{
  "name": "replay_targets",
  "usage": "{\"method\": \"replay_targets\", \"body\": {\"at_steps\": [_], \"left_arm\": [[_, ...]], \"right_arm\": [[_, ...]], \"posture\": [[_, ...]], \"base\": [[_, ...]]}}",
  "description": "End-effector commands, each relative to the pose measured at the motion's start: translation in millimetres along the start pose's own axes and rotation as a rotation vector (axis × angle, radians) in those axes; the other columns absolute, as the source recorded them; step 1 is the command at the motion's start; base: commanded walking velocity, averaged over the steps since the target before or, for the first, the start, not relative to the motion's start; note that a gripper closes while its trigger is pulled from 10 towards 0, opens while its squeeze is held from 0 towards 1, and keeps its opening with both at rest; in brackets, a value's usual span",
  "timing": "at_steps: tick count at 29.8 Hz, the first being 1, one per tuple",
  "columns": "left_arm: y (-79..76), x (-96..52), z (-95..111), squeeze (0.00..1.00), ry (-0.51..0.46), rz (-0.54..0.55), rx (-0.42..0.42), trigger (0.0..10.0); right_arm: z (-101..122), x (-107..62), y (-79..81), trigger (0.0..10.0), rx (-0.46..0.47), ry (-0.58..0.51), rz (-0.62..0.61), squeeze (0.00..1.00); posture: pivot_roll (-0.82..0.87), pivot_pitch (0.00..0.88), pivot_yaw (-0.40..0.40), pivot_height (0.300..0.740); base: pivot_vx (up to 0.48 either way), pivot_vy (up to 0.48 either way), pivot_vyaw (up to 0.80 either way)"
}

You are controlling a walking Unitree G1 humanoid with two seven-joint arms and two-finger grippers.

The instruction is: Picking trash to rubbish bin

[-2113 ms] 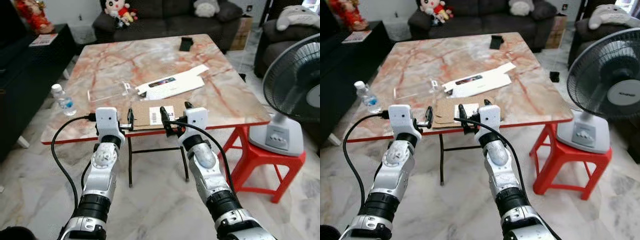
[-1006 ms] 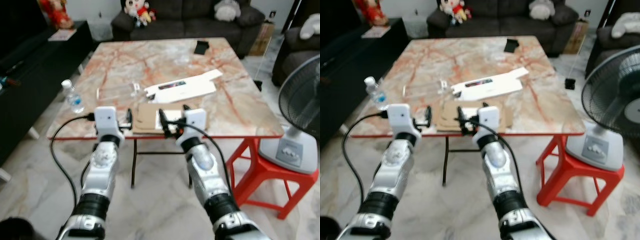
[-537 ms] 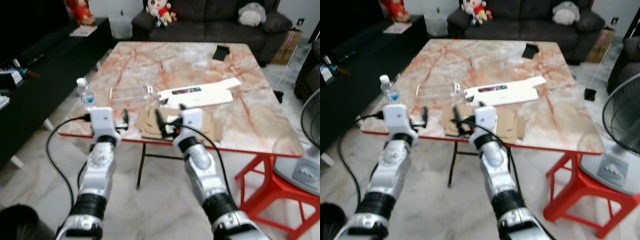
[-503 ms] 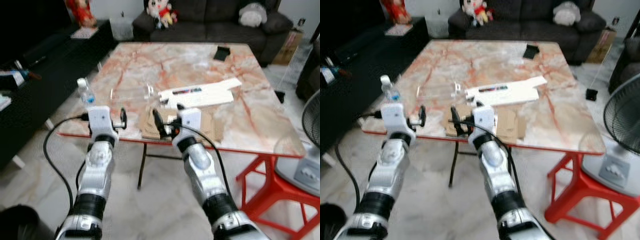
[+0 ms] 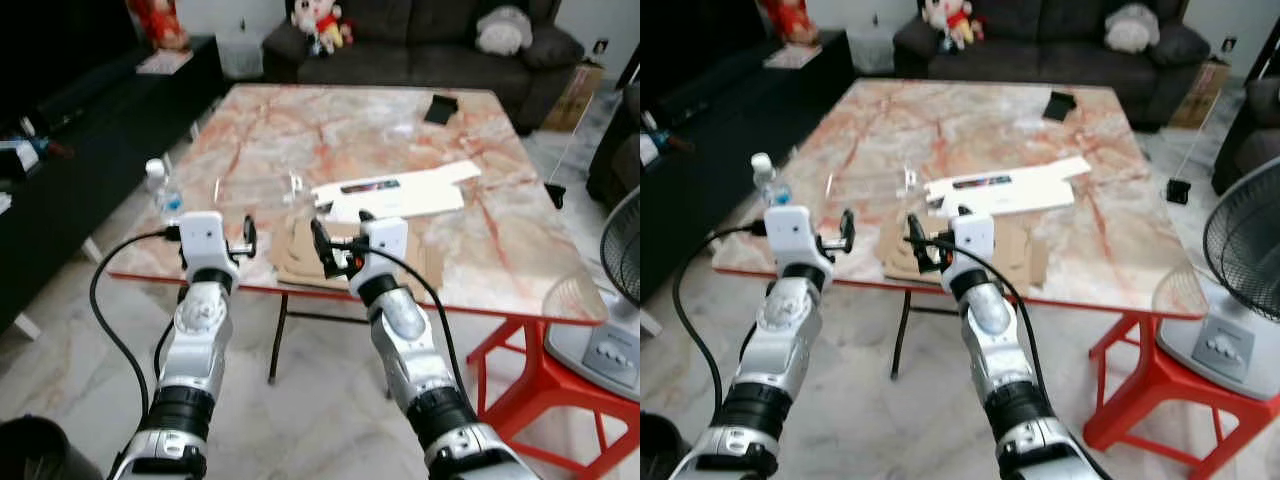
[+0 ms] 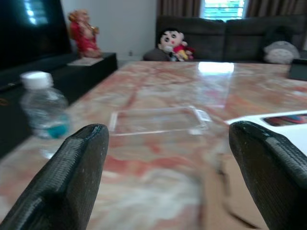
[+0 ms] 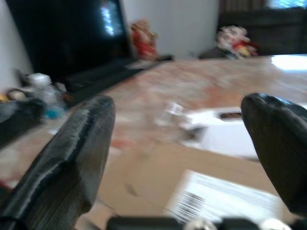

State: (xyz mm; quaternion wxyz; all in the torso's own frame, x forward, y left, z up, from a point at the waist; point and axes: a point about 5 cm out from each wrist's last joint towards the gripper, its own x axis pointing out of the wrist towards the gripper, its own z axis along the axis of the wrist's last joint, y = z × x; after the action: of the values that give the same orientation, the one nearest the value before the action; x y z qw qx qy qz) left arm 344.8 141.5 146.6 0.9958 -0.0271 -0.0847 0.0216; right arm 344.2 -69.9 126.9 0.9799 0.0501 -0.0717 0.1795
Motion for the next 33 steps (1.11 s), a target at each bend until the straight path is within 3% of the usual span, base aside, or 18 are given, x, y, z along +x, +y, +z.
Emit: {"method": "replay_targets", "body": {"at_steps": [1,33], "left_arm": [[-0.2,0.8,2.2,0.0,-0.003,-0.002,0.008,10.0],[-2.6,1.9,1.1,0.0,-0.002,-0.009,0.011,10.0]], "right_arm": [[3.1,3.3,1.0,10.0,-0.011,0.0,0.007,0.0],[7.7,6.0,-11.6,10.0,-0.02,-0.004,-0.029,0.0]], "posture": [[0.0,0.029,0.015,0.74],[-0.01,0.0,0.014,0.74]], "base": [[0.319,0.0,0.0],[0.323,0.0,0.0]]}}
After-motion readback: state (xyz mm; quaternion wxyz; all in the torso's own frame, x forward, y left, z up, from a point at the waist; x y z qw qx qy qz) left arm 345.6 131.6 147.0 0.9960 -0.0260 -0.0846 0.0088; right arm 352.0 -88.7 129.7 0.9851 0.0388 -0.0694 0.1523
